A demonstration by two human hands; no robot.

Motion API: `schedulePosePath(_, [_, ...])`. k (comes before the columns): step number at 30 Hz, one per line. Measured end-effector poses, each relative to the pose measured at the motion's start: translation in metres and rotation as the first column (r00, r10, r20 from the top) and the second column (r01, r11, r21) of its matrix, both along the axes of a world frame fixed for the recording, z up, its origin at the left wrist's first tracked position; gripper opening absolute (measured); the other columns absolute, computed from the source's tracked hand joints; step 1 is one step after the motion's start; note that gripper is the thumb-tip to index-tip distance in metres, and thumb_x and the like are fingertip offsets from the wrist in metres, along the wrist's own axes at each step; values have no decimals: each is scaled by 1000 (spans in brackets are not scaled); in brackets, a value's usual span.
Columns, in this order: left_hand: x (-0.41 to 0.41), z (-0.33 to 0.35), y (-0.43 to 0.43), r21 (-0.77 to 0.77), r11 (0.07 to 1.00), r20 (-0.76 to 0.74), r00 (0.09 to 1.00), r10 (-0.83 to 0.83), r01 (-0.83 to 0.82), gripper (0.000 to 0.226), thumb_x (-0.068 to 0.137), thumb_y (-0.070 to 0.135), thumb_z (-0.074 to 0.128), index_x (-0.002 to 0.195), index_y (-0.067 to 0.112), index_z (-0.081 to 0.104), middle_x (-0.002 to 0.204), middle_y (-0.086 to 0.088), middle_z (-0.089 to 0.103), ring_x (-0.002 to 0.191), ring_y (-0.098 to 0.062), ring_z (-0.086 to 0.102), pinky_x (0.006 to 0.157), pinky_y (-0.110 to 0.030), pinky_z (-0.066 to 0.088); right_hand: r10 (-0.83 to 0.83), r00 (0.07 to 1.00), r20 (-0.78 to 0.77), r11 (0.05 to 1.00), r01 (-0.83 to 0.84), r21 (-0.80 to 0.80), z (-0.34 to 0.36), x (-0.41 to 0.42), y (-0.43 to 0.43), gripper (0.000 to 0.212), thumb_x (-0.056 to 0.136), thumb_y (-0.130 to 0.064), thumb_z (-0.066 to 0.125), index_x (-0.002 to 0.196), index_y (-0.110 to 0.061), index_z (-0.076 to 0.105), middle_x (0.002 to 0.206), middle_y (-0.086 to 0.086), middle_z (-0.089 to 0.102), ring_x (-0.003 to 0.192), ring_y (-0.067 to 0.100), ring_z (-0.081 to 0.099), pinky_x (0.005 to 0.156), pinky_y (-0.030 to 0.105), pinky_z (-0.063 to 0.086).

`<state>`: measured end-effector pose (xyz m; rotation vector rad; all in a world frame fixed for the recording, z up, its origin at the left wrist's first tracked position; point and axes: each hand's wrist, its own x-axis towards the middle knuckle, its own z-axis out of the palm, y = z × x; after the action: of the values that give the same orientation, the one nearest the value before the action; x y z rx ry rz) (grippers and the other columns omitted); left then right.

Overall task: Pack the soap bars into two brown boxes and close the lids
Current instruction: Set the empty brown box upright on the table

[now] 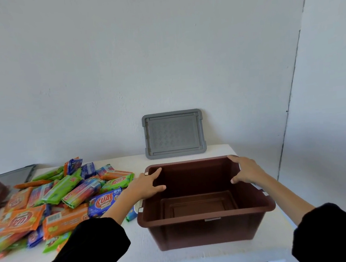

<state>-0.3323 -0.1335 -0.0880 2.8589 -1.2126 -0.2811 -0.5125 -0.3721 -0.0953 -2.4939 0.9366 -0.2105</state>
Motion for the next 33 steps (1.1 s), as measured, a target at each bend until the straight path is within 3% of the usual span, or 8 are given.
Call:
schedulePosePath(4, [4, -8, -6, -31, 998, 74, 996, 51, -49, 75, 91, 56, 37, 146, 37, -10, 146, -22, 30, 131, -36, 38, 103, -40, 37, -40, 999, 4, 998, 41, -49, 0, 7, 1, 83, 77, -13, 72, 145, -27, 27, 150, 8, 32, 132, 29, 40, 100, 39, 42])
schedulePosePath(10, [18, -8, -12, -89, 994, 55, 996, 76, -71, 71, 92, 53, 39, 146, 37, -5, 143, -21, 35, 127, -36, 42, 101, -39, 40, -55, 999, -5, 993, 54, -101, 5, 17, -1, 78, 80, -5, 66, 145, -27, 28, 147, 8, 37, 125, 28, 47, 91, 34, 46])
schedulePosePath(17, [24, -9, -14, -132, 989, 44, 996, 77, -71, 69, 92, 49, 43, 147, 37, 3, 140, -17, 44, 122, -33, 48, 99, -41, 44, -48, 998, -32, 996, 46, -75, 8, 18, -3, 80, 80, -11, 69, 145, -27, 26, 146, 9, 36, 130, 29, 42, 96, 36, 43])
schedulePosePath(21, [19, -11, -17, -81, 990, 104, 987, 121, -113, 71, 92, 51, 41, 147, 36, -2, 145, -18, 31, 127, -35, 42, 99, -40, 42, -67, 994, -89, 978, 48, -203, 3, 16, 4, 82, 82, -22, 67, 147, -26, 18, 150, 14, 22, 128, 33, 43, 96, 36, 45])
schedulePosePath(24, [11, -16, -18, -72, 989, 201, 970, 140, -128, 74, 92, 52, 40, 148, 34, -3, 148, -19, 20, 131, -36, 35, 100, -39, 40, -37, 996, -77, 955, 13, -295, -4, 14, 6, 80, 85, -11, 61, 148, -24, 14, 151, 13, 21, 127, 31, 45, 95, 33, 47])
schedulePosePath(26, [11, -18, -17, -80, 989, 212, 968, 135, -120, 75, 92, 51, 41, 148, 33, -4, 149, -19, 21, 130, -36, 37, 99, -39, 40, 6, 999, -44, 971, -17, -237, -2, 11, 0, 79, 86, -7, 59, 148, -23, 13, 152, 11, 25, 131, 30, 40, 100, 35, 42])
schedulePosePath(29, [14, -18, -16, -90, 991, 184, 976, 113, -98, 75, 92, 48, 43, 148, 32, -5, 148, -20, 22, 129, -36, 39, 99, -39, 41, 62, 997, 55, 998, -61, -18, 3, 4, -13, 76, 85, -14, 64, 147, -22, 21, 150, 9, 32, 135, 29, 35, 107, 36, 32])
schedulePosePath(33, [18, -17, -14, -142, 987, 122, 988, 91, -73, 74, 92, 47, 43, 148, 33, -4, 149, -19, 21, 129, -35, 39, 99, -38, 41, 122, 964, 234, 966, -170, 196, 5, -8, -20, 50, 84, -17, 66, 130, -27, 50, 151, 2, 32, 140, 24, 26, 114, 37, 20])
